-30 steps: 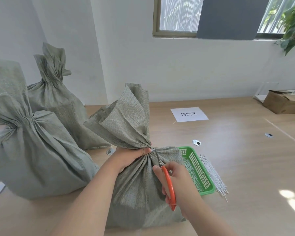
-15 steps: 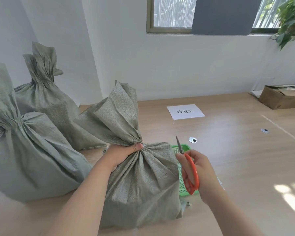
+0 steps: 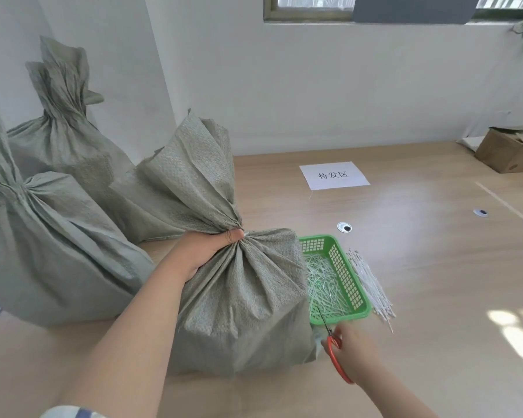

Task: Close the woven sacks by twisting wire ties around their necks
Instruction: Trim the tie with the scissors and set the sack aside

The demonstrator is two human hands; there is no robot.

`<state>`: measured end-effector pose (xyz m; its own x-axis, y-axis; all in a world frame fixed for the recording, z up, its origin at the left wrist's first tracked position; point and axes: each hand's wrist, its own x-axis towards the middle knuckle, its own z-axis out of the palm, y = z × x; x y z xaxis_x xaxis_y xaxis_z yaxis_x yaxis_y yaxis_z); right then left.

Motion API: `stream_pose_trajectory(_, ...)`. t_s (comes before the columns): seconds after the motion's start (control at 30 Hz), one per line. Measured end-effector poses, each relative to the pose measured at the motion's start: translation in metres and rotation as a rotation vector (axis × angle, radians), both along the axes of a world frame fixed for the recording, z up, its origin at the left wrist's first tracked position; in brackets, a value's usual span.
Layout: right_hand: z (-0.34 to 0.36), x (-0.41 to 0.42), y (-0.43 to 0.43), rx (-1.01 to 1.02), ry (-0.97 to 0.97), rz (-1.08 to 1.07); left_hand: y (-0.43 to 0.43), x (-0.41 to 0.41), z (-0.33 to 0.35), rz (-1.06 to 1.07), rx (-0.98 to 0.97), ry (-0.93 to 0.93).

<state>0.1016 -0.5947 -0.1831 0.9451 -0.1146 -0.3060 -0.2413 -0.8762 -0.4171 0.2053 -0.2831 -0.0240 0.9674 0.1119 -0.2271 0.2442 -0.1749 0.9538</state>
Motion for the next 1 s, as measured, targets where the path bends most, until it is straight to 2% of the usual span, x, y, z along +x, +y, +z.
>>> stream_pose_trajectory(0.2, -0.054, -0.028, -0.018, -0.080, 0.146, -0.009, -0.002, -0.001, 0.003, 0.015, -0.001, 0.006)
stream_pose_trajectory(0.4, -0.079, -0.037, -0.020, -0.078, 0.214, -0.020, 0.005, 0.004, -0.005, -0.008, 0.020, -0.032)
stream_pose_trajectory(0.9, -0.086, -0.020, -0.016, -0.112, 0.344, -0.011, 0.006, 0.002, -0.008, -0.019, 0.044, -0.072)
stream_pose_trajectory(1.0, -0.072, -0.013, -0.016, -0.144, 0.263, -0.023, 0.008, 0.000, -0.004, -0.020, 0.034, -0.070)
